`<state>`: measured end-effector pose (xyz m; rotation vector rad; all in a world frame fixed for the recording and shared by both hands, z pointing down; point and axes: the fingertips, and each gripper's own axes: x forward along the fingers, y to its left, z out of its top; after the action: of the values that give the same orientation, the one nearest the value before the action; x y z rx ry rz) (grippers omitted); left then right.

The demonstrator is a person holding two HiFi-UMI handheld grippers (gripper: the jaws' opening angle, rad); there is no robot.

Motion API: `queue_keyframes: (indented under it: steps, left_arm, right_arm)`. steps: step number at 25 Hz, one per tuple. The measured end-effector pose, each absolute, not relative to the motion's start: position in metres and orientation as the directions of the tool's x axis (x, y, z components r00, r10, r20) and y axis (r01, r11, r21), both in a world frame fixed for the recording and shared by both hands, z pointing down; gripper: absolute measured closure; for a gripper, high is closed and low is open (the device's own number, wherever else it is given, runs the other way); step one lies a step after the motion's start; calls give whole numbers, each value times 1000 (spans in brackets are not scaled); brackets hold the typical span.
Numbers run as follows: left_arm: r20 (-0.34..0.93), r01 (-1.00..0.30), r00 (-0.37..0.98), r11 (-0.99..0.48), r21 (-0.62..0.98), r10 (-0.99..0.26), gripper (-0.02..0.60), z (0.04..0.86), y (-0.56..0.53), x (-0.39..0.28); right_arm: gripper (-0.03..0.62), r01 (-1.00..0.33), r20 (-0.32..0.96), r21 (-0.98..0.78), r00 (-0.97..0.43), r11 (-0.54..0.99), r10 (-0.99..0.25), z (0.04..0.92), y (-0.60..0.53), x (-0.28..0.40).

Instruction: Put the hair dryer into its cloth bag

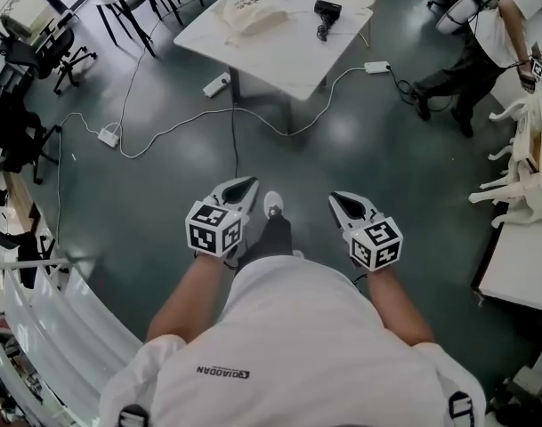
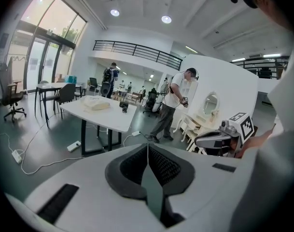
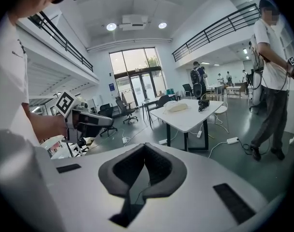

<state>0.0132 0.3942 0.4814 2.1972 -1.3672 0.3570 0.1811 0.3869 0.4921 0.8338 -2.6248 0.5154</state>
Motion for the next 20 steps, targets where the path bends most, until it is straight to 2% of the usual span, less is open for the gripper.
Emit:
queue_keyframes:
  steps: [20]
  left_arm:
    - [435,-884,465,-373,282,-772,548,463,161,-63]
  right_arm:
    - [572,-611,460,-184,-746,770,-482,475,158,109]
